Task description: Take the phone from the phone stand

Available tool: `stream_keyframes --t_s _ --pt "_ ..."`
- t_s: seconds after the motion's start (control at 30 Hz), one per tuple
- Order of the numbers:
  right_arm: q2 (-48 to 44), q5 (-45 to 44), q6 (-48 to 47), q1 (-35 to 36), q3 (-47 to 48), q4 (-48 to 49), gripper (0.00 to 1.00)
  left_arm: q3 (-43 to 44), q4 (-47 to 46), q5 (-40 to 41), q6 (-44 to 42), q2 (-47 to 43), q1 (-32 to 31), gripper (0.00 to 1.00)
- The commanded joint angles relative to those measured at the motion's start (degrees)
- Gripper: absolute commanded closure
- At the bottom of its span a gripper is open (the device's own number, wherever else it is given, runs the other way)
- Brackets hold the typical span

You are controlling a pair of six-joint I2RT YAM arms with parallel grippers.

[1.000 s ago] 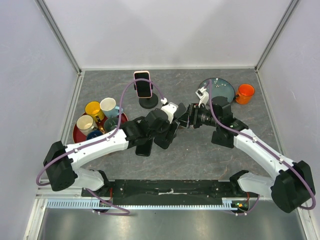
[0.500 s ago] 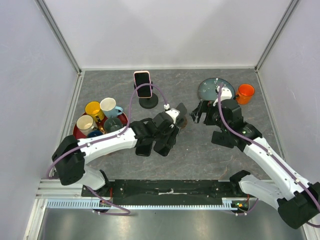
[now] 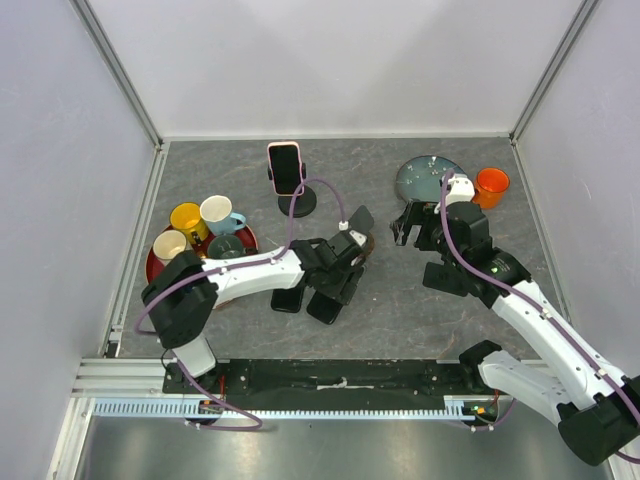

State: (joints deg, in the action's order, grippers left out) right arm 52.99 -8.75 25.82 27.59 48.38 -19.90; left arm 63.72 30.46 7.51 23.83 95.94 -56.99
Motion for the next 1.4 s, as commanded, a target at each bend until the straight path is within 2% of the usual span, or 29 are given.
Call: stream_keyframes --t_s 0.0,0.33,0.77,1.13,1.37 --pt "0.0 -0.7 -0.9 0.0 1.7 0.0 0.02 3.0 1.5 -1.5 1.8 2.1 -0.2 0.65" --pt "0.4 -0.8 -1.0 0.0 1.5 0.1 0.02 3.4 2.8 -2.8 1.4 5.0 -0.2 0.57" --pt "0.8 -0.2 -0.9 0.0 1.5 0.7 0.02 4.2 2.8 -3.4 0.8 5.0 -0.2 0.37" --pt "1.4 0.3 -0.9 0.0 1.5 1.1 0.02 4.4 4.1 -3.9 0.8 6.5 -0.2 0.35" --pt "1.4 0.2 -0.9 0.0 1.4 1.4 0.02 4.8 4.2 -3.8 0.5 6.8 -0.2 0.22"
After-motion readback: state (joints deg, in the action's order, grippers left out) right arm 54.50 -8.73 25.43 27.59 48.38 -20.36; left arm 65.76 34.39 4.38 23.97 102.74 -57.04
